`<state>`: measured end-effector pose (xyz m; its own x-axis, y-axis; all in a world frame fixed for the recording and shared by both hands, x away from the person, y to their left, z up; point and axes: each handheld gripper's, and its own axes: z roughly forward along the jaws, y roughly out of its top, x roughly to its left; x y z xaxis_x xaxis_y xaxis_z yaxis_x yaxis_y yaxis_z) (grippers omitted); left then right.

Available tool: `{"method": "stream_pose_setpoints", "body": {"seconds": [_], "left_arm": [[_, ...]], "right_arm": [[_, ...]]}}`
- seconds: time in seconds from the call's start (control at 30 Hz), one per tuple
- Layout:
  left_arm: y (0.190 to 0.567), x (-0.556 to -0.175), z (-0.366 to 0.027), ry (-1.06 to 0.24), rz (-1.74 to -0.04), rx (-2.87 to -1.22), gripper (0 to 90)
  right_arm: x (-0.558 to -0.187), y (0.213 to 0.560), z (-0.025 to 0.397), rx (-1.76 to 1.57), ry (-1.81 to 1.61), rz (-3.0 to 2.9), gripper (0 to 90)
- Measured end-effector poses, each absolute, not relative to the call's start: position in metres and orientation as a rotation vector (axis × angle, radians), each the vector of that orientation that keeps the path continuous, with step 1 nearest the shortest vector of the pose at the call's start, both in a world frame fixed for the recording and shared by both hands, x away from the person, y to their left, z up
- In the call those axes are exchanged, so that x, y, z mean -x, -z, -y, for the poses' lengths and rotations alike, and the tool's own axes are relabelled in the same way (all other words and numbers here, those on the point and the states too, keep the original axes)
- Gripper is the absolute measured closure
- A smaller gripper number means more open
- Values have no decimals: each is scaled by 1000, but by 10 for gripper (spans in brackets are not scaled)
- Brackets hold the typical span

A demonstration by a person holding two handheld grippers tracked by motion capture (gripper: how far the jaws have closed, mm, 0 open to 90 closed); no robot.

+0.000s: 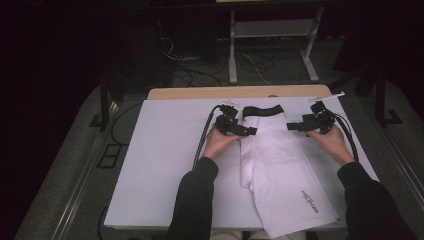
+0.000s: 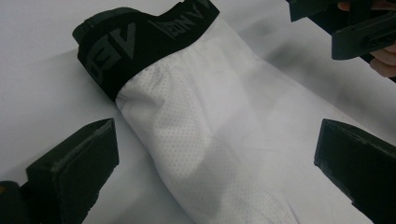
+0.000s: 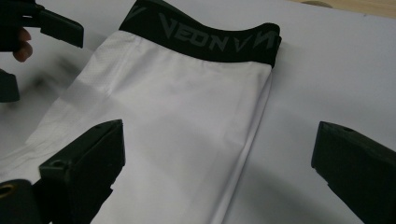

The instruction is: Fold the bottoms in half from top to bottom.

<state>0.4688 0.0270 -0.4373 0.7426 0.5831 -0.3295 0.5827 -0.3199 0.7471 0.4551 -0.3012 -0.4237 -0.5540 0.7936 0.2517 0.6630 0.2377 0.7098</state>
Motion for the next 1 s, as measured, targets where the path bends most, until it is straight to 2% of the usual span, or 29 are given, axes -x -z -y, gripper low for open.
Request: {"method": "stream_pose_setpoints", "body": {"seconds": [0.33,0.6,0.73,1.0], "left_arm": [[445,-476,-32,23,-934,-1997,0],[451,-480,-33,49,-967,-1992,8],[455,-482,-33,69,-979,-1985,31],[458,-486,-37,106,-1009,-1937,134]], "right_arm": [[-476,435,292,-1456,-1190,-2351,31],[-486,440,288,-1486,-1159,-2373,95],[-491,441,290,-1510,-1131,-2385,126],[-498,443,292,-1547,-1159,-2403,198]]}}
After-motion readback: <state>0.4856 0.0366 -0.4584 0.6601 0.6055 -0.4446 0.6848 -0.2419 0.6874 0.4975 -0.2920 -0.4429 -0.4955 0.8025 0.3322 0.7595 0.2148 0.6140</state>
